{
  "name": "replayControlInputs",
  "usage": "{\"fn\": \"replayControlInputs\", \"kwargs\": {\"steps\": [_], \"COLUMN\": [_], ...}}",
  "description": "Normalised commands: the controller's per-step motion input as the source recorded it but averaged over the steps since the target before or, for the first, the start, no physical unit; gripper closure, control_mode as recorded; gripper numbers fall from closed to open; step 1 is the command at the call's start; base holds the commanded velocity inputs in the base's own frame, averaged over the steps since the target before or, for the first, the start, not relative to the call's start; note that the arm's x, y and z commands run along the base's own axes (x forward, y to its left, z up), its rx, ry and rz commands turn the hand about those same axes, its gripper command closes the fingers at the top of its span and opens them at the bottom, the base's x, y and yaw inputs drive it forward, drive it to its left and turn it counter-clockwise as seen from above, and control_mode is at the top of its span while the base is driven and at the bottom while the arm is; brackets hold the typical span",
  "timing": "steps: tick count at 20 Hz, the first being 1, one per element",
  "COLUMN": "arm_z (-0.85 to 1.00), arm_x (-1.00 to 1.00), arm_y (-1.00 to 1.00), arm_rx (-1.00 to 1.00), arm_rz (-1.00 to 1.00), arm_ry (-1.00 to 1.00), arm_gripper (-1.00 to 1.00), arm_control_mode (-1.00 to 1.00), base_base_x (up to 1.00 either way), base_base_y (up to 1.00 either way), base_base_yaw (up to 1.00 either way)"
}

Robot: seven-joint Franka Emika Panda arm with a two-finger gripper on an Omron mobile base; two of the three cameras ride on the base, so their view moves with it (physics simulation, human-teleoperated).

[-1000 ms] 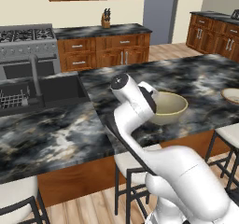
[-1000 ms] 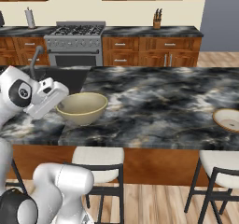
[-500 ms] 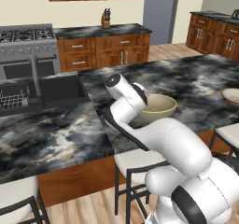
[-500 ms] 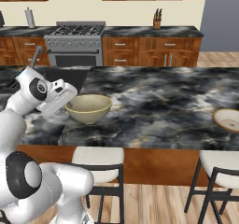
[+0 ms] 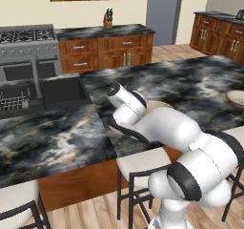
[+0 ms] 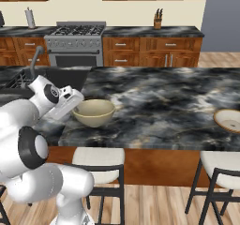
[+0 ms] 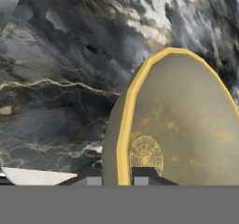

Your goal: Pick up the bowls from the cabinet and place each bowl in front of a stool on the dining counter.

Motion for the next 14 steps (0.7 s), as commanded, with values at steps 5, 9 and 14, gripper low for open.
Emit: {"fn": "replayControlInputs", "kwargs": {"steps": [5, 9, 14], "arm_z": [-0.34, -0.36, -0.32], "arm_x": [0.29, 0.22, 0.13], "arm_y": [0.00, 0.00, 0.00], "arm_rx": [0.00, 0.00, 0.00], "arm_rz": [-0.01, 0.00, 0.00], "arm_ry": [0.00, -0.02, -0.01], "arm_gripper": [1.00, 1.00, 1.00], "arm_control_mode": [-1.00, -1.00, -1.00], "base_base_x": [0.00, 0.00, 0.00], "base_base_y": [0.00, 0.00, 0.00], "base_base_yaw": [0.00, 0.00, 0.00]}}
